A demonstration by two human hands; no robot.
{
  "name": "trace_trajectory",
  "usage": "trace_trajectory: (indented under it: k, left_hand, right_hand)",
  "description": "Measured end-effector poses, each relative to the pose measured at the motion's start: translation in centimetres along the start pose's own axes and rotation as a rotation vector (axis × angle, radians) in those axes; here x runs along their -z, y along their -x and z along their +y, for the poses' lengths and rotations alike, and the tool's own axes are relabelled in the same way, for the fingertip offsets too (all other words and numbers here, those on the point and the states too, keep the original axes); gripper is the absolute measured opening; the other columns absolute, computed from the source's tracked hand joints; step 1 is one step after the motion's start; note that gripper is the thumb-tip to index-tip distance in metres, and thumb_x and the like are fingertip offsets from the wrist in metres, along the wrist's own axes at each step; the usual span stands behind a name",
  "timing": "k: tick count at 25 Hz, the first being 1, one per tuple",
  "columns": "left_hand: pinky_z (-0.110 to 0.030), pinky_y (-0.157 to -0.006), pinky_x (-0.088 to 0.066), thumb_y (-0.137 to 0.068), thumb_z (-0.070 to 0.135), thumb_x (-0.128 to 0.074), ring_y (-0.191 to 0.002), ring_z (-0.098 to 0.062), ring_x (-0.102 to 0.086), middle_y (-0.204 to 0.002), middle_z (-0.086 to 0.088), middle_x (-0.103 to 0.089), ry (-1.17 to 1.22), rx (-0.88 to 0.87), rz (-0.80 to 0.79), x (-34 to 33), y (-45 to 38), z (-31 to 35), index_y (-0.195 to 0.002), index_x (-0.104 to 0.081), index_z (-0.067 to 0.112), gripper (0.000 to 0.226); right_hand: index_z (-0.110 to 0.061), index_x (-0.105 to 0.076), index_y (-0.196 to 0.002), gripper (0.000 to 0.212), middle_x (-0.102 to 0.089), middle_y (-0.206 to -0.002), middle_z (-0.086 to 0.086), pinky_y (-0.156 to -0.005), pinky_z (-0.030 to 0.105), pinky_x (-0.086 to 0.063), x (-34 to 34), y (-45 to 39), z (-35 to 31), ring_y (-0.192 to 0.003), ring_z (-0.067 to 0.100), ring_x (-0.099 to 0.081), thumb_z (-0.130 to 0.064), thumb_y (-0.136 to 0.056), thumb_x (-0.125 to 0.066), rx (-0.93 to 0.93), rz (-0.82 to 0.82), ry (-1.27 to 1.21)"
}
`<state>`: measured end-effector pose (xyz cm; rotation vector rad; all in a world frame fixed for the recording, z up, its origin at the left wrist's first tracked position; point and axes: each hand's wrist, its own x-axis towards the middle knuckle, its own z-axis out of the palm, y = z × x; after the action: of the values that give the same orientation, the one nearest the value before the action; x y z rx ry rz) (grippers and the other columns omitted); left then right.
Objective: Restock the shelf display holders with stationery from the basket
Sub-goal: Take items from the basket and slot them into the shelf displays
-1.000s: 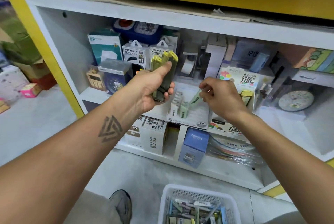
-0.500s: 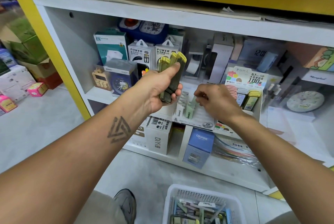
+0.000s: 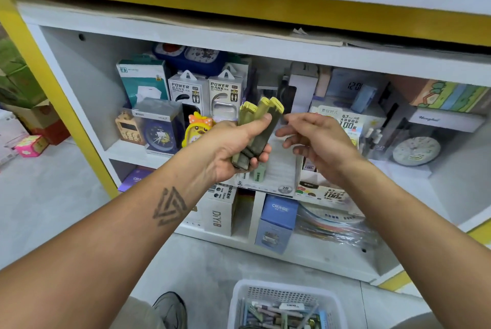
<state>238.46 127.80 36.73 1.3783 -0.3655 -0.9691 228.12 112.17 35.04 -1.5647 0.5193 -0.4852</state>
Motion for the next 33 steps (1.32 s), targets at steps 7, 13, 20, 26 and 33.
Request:
trace_trajectory:
  k: [7,13,20,26,33]
  left_hand:
    - [-0.019,-0.040,-0.039,-0.087,0.055,-0.067,-0.047,-0.020,-0.058,-0.065,-0.013,-0.067,-0.127,-0.021,-0.081,-5.6,-0.6,-1.9,-0.090,-0.063,0.011,0.044]
    - [-0.019,-0.039,-0.040,-0.089,0.047,-0.068,-0.046,-0.023,-0.064,-0.073,-0.016,-0.074,-0.091,-0.032,0.008,-8.7,-2.1,-1.9,-0.102,-0.062,0.006,0.043]
    - [-0.020,-0.038,-0.039,-0.093,0.043,-0.065,-0.038,-0.019,-0.054,-0.058,-0.011,-0.067,-0.049,-0.113,0.109,-10.4,-3.4,-1.8,-0.081,-0.060,0.010,0.035]
    - [-0.020,-0.037,-0.039,-0.093,0.044,-0.065,-0.039,-0.019,-0.053,-0.060,-0.011,-0.067,-0.065,-0.110,0.091,-10.6,-3.5,-2.3,-0.082,-0.064,0.009,0.036]
    - [-0.020,-0.039,-0.039,-0.092,0.045,-0.066,-0.041,-0.021,-0.054,-0.064,-0.013,-0.067,-0.073,-0.096,0.055,-9.7,-3.7,-2.6,-0.081,-0.062,0.011,0.036]
  right_hand:
    - [-0.011,-0.064,-0.077,0.019,-0.064,-0.063,0.011,-0.047,0.022,-0.043,3.9,2.2,-1.9,-0.047,0.015,-0.055,-0.021,-0.089,-0.076,-0.026,0.078,-0.013]
    - [-0.008,-0.062,-0.080,0.012,-0.065,-0.063,0.010,-0.046,0.025,-0.044,9.5,3.4,-3.8,-0.046,0.016,-0.054,-0.002,-0.087,-0.070,0.024,0.242,-0.058]
    - [-0.010,-0.070,-0.084,0.006,-0.072,-0.068,0.005,-0.056,0.029,-0.054,12.4,3.6,-2.9,-0.053,0.014,-0.069,-0.006,-0.084,-0.075,0.123,0.326,0.555]
    - [-0.018,-0.066,-0.093,0.018,-0.076,-0.082,0.004,-0.081,0.037,-0.061,12.7,2.1,-1.1,-0.075,0.013,-0.076,-0.004,-0.098,-0.055,0.090,0.236,0.684]
    - [-0.009,-0.068,-0.095,0.007,-0.068,-0.093,0.008,-0.074,0.044,-0.053,11.9,1.5,0.2,-0.084,0.031,-0.061,-0.015,-0.094,-0.064,0.427,0.270,1.193]
